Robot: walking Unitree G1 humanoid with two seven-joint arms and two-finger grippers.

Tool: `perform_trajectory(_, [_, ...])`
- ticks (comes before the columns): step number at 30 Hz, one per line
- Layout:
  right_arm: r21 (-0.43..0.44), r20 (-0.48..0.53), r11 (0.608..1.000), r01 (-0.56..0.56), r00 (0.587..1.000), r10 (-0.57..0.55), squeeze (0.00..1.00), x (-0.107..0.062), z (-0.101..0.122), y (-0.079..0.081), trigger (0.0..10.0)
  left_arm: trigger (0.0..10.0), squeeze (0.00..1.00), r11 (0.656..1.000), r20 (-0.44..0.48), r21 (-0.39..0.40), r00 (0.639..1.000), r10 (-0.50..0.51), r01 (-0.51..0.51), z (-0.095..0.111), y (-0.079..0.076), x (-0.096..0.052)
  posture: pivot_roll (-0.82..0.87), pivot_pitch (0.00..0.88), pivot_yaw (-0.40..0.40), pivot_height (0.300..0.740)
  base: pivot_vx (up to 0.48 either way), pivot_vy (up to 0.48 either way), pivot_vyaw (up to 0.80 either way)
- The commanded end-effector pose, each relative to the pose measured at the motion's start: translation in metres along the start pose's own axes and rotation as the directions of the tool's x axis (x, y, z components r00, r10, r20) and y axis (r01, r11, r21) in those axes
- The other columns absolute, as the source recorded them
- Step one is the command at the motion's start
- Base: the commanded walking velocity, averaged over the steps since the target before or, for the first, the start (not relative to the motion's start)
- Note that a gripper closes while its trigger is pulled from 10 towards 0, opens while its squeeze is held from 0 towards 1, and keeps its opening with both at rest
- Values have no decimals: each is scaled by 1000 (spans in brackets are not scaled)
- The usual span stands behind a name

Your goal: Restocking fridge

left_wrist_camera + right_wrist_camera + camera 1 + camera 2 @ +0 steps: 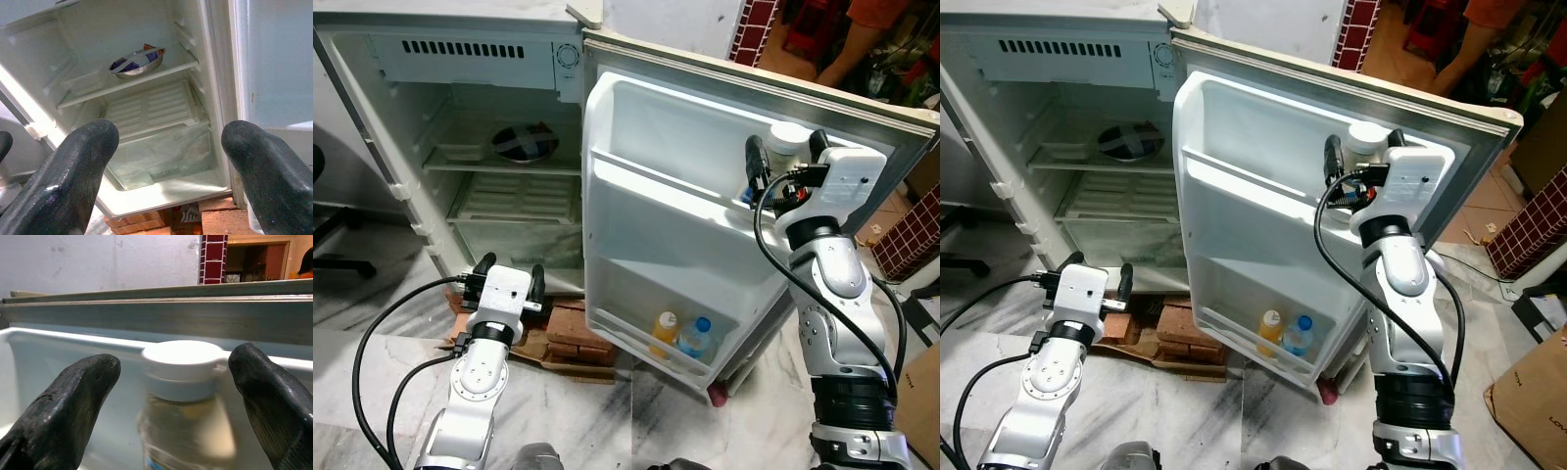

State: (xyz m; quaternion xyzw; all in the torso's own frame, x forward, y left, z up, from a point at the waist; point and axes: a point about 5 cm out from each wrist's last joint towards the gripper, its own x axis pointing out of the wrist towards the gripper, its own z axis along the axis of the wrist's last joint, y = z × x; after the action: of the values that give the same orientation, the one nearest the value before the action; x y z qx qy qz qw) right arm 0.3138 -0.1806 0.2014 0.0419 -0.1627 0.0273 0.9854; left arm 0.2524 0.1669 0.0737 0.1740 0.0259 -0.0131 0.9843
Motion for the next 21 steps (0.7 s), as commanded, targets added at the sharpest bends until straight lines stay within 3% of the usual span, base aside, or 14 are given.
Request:
perform_trajectory(1, [1, 70, 998, 64, 995, -64, 1000, 7, 18, -12, 10000, 10000, 0, 1000, -8, 0, 1000, 3, -3, 0, -1, 1, 109, 45, -56, 740, 0, 0, 0])
perform_trajectory(13, [-7, 112, 996, 94, 989, -93, 1000, 13, 28, -18, 10000, 10000, 0, 1000, -13, -1, 1000, 12, -12, -1, 0, 1, 109, 44, -54, 740, 0, 0, 0])
perform_trajectory(21, [-157, 161, 950, 269, 956, -244, 1000, 2, 34, -43, 10000, 10000, 0, 1000, -21, 3, 1000, 15, -14, -2, 1, 1, 107, 46, -54, 740, 0, 0, 0])
